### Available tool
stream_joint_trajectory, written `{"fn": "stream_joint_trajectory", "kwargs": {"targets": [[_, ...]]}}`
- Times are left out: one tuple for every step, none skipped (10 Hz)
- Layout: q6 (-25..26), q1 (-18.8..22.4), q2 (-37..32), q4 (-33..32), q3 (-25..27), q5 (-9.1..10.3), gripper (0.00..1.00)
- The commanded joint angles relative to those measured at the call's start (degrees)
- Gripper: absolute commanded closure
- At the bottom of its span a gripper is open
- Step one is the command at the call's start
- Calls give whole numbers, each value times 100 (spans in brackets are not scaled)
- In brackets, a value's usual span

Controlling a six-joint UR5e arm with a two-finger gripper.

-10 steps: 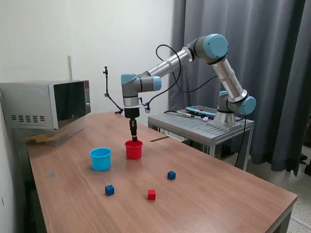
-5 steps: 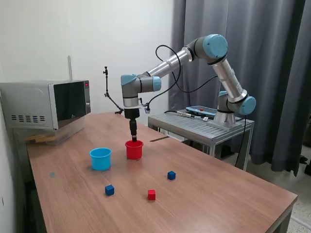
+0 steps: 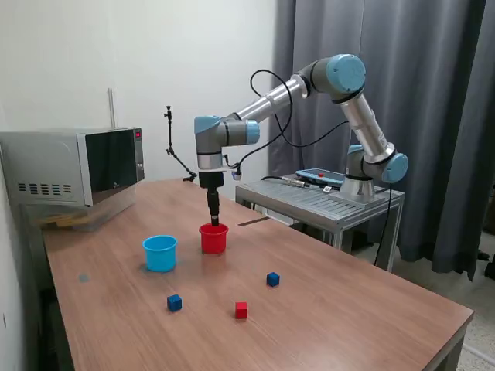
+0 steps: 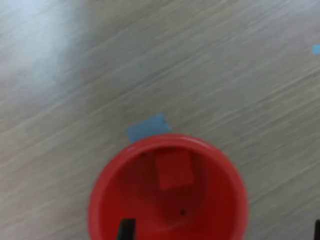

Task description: Place red objects in the red bin, and blue objects in the blue bin.

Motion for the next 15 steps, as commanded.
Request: {"fn": "stream_joint_trajectory", "kwargs": {"targets": [[0, 282, -10, -20, -91, 10, 0], [0, 475, -10, -29, -143, 10, 0], [8, 581, -10, -29, -170, 10, 0], [0, 696, -18, -20, -257, 10, 0], [0, 792, -71, -20, -293, 10, 0], [0, 846, -141, -11, -311, 10, 0], [0, 881, -220, 15, -311, 10, 0], [0, 890, -334, 41, -294, 10, 0], [43, 899, -544, 50, -276, 10, 0], [44, 899, -659, 59, -319, 10, 0], [-8, 925, -712, 76, -398, 10, 0], [-26, 1082, -721, 329, -590, 1, 0], [-18, 1136, -722, 897, -853, -8, 0], [-96, 1197, -722, 1286, -1082, -8, 0], [-227, 1302, -722, 1342, -1215, -8, 0]]}}
